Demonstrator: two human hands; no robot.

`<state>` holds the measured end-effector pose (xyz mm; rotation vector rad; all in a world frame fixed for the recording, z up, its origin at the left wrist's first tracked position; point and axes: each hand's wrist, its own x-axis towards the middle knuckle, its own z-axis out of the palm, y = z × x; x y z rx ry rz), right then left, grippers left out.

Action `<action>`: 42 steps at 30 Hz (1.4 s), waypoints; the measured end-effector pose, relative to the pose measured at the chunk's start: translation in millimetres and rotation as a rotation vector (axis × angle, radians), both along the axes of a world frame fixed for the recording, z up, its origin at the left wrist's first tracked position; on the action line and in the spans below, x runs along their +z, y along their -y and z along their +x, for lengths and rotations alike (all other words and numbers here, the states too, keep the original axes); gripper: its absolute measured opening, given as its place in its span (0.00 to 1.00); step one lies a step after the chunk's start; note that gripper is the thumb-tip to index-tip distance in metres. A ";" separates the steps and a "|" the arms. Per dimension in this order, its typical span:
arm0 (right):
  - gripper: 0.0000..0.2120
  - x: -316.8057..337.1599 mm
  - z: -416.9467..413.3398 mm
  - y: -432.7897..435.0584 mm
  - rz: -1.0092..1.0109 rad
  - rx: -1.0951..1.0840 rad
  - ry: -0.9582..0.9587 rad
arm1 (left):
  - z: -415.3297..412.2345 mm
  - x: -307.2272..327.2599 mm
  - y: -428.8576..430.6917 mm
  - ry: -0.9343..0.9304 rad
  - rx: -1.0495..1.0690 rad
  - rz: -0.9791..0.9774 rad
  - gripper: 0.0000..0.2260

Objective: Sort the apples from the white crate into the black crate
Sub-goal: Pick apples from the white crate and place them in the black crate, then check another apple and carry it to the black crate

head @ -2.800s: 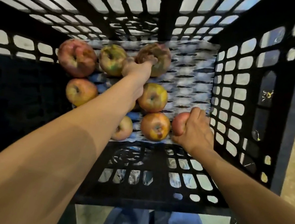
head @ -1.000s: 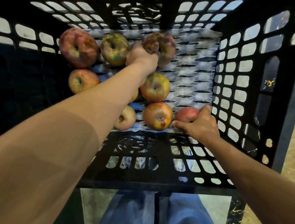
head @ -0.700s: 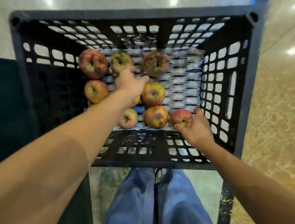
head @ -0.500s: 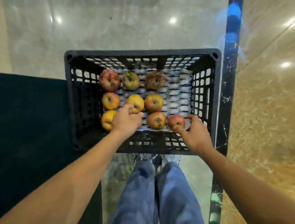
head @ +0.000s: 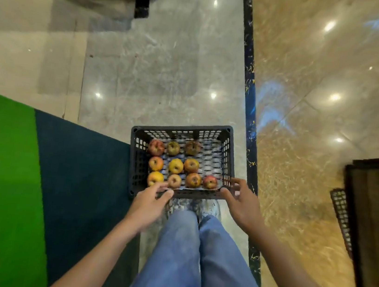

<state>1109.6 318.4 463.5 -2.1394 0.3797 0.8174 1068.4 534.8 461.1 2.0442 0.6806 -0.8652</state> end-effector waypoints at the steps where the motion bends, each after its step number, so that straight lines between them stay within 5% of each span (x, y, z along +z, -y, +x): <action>1: 0.20 13.6 -5.7 4.6 0.011 -0.051 0.011 | -1.9 10.1 -0.6 0.009 -0.005 -0.009 0.16; 8: 0.20 66.8 -54.3 22.0 0.002 -0.435 0.045 | 20.5 56.3 12.3 0.081 -0.200 -0.067 0.16; 18: 0.20 101.2 -165.8 -1.2 0.036 -1.095 0.094 | 30.5 100.4 93.9 0.178 -0.933 -0.228 0.17; 32: 0.18 92.0 -409.0 -27.2 0.044 -1.939 0.087 | -162.2 107.4 224.5 0.104 -1.685 -0.297 0.18; 42: 0.18 76.2 -527.2 -10.5 0.043 -2.368 0.115 | -244.0 76.6 275.1 0.013 -1.852 -0.190 0.17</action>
